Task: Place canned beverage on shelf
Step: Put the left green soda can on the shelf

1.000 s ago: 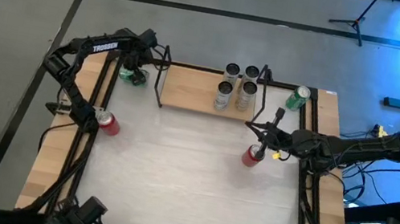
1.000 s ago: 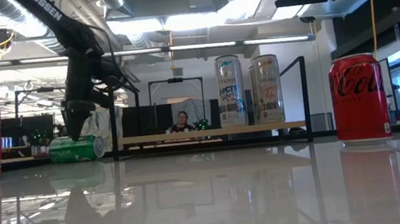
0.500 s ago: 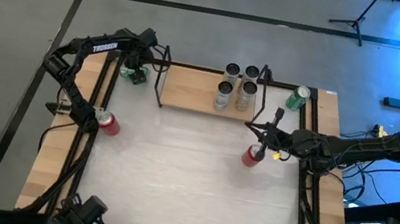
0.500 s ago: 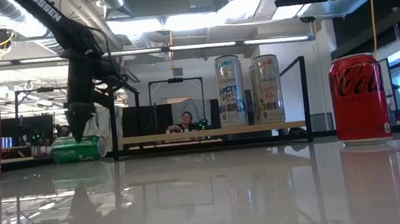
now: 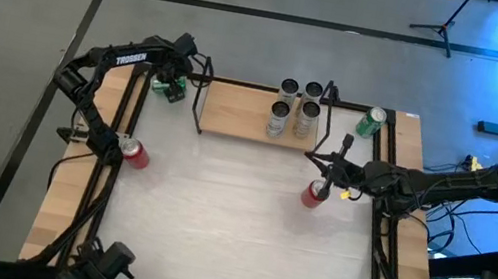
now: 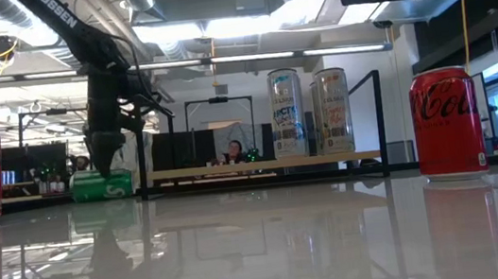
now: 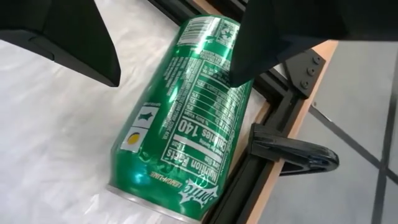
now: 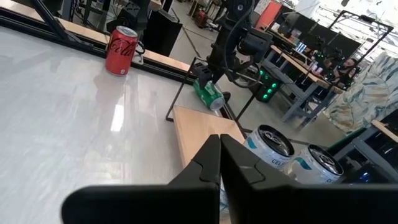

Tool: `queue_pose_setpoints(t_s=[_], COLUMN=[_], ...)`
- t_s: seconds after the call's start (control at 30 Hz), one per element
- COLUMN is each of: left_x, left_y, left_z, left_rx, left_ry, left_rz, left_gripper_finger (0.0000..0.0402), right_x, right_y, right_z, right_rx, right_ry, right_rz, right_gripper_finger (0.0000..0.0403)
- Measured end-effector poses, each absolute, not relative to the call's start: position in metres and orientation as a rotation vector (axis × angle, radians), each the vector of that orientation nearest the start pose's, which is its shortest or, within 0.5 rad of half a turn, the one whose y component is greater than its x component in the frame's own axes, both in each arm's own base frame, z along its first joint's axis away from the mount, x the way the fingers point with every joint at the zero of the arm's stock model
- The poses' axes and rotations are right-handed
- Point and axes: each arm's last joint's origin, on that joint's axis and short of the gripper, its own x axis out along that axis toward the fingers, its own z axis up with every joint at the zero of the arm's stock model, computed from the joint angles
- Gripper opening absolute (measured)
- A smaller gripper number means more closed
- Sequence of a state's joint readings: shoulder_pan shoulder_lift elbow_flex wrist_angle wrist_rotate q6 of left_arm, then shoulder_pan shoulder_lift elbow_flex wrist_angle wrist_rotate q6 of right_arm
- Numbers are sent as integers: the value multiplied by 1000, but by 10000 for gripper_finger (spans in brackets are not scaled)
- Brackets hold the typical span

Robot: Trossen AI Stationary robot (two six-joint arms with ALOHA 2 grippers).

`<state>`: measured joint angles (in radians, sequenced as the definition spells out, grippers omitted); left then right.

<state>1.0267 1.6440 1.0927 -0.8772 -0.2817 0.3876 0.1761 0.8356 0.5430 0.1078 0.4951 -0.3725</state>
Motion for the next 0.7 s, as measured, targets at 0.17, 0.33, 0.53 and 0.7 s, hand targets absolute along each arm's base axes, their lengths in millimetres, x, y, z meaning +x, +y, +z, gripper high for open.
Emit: queue_pose_setpoints(t_s=[0.17,0.33,0.53,0.7], left_x=[145,145,145,146], left_y=[256,256,257,261], left_z=[195,195,196,197], left_rx=[-249,-219,-232,-188], left_ry=[1573,1593,1571,1566], left_rz=[766,766,786,846], left_gripper_finger=[332,370,375,375], right_x=[188,193,201,206], right_y=[20,21,22,23], right_z=[267,264,261,260], right_rx=[-431,-451,-480,-487], right_ry=[239,253,245,237], right_rz=[-271,-267,-267,-268], right_gripper_finger=[5,5,5,5])
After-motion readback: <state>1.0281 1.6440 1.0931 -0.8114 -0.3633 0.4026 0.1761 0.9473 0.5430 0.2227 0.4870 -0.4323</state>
